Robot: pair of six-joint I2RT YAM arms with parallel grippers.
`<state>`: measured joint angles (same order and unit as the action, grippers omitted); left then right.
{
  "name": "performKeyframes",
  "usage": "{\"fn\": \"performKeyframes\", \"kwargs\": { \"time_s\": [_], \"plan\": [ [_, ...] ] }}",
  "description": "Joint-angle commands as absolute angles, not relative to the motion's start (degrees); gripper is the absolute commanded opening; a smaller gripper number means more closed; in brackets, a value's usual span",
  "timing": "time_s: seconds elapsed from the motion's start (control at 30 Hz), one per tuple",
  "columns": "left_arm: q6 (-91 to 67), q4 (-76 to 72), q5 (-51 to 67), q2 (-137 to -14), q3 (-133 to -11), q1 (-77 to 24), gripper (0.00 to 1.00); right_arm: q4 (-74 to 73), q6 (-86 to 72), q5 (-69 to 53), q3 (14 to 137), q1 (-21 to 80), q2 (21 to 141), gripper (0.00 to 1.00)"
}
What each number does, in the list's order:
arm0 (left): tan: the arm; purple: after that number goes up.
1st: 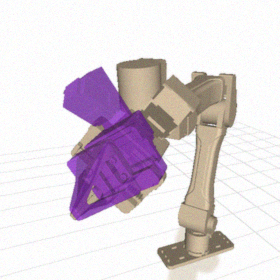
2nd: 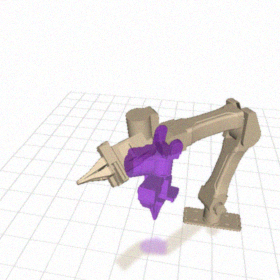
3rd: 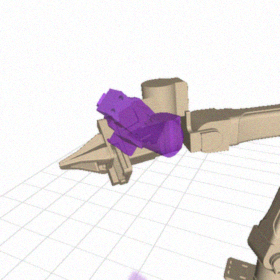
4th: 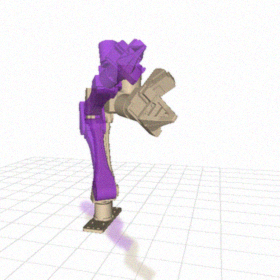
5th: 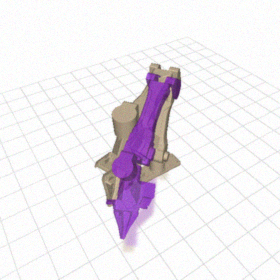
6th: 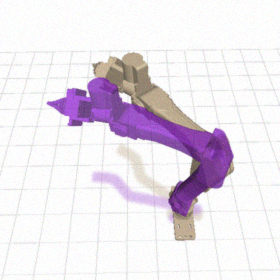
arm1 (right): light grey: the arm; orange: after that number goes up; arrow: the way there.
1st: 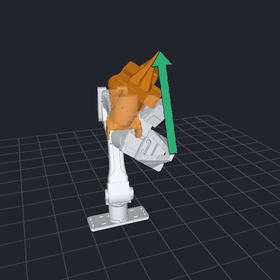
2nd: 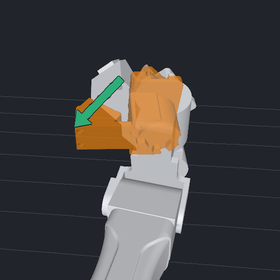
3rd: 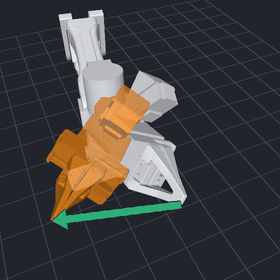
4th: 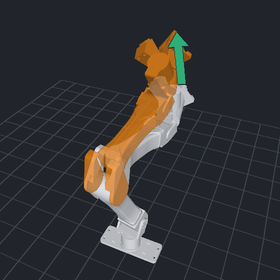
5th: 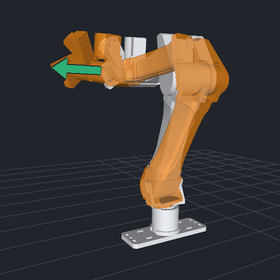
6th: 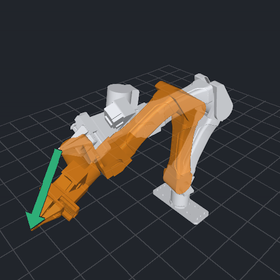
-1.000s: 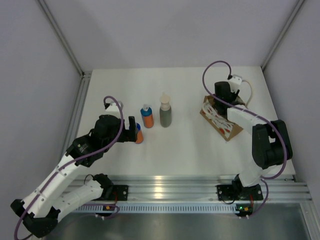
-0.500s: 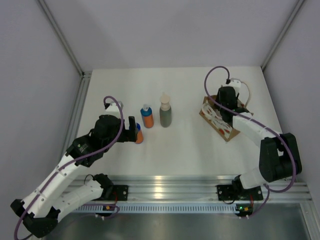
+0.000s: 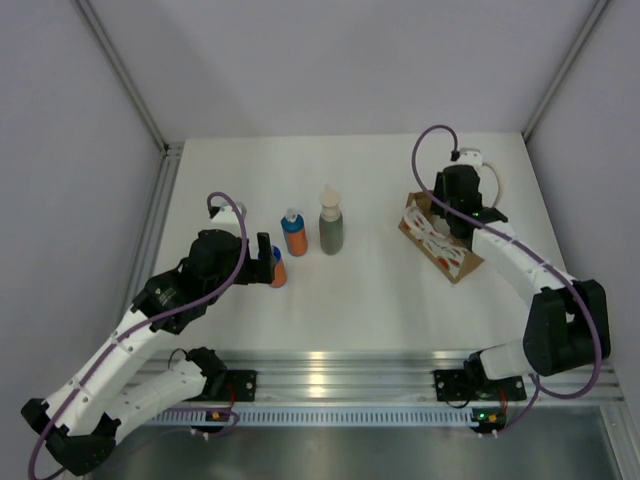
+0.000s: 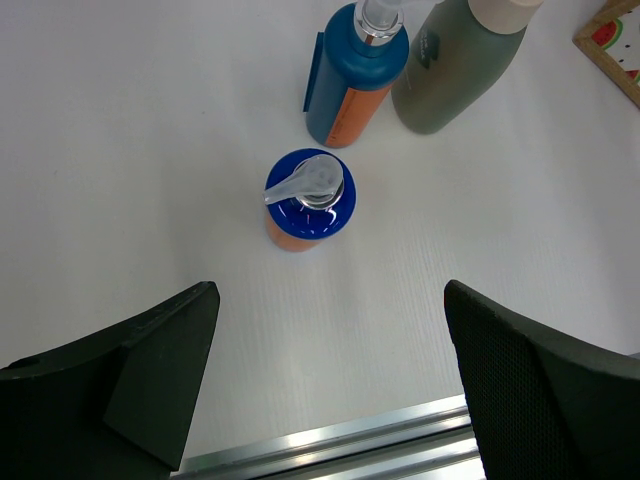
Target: Take the personal care products out of the canvas bag
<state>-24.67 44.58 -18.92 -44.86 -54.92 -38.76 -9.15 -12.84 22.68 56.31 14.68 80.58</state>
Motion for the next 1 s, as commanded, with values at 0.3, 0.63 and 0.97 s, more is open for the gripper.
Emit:
{"fn": "performKeyframes", "kwargs": {
  "time_s": [0.3,0.63,0.97],
  "plan": [
    [-24.2,42.0,-19.5,-44.1,-54.8,-38.7,0.98,-15.3,-10.0,21.4,72.2,13.5,71.1,0.0],
    [-24.1,42.0,-21.6,-43.1,-54.8,-38.7,0.98,-21.5,-9.5,11.9,83.1,15.9,69.5,0.0],
    [-24.2,42.0,-22.8,-43.2,-54.8,-38.6,0.98,-23.3,-7.8,10.8,86.8,23.3,70.0,0.0]
  ]
}}
